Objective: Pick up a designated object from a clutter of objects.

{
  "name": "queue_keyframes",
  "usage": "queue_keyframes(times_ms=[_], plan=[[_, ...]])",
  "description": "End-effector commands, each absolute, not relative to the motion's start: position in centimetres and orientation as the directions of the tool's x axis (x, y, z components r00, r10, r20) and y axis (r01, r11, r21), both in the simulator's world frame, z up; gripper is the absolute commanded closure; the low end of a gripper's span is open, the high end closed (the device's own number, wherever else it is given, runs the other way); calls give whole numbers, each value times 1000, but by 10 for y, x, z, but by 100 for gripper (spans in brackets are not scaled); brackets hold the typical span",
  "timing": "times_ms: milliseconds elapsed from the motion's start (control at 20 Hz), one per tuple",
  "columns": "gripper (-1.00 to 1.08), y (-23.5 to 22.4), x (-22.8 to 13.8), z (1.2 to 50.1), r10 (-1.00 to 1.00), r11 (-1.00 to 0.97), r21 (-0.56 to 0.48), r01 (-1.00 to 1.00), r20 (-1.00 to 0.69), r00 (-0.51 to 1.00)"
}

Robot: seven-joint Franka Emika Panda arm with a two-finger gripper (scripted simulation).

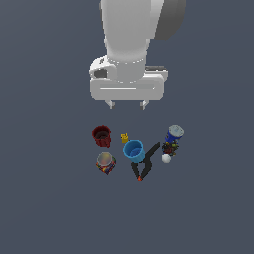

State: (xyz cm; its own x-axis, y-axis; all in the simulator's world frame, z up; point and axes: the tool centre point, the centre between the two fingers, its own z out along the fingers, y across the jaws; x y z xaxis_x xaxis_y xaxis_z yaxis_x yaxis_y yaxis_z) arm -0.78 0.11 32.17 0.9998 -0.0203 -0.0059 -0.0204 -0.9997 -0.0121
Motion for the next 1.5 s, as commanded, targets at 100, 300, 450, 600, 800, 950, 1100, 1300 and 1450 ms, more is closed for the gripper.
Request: queue_keyframes(times_ms=[100, 300, 450, 600, 800, 950, 1100, 1300, 1450], plan=[[-92, -2, -7, 322, -22, -1000, -11, -22, -6, 1000], [-92, -21, -5, 321, -29, -1000, 0, -29, -6, 1000], [-92, -28, -5, 321, -30, -1000, 4, -30, -6, 1000], [-92, -26, -4, 320, -32, -999, 3, -32, -6, 999], [-92, -29, 0, 314, -50, -999, 2, -50, -5, 999], [-92, -32, 5, 303, -78, -997, -1, -78, -5, 997], [-92, -36, 13, 289, -117, -993, -4, -117, -5, 993], [-92, -44, 26, 262, -189, -982, -8, -189, -6, 982], [-92, -53, 36, 235, -256, -967, -10, -256, -6, 967]])
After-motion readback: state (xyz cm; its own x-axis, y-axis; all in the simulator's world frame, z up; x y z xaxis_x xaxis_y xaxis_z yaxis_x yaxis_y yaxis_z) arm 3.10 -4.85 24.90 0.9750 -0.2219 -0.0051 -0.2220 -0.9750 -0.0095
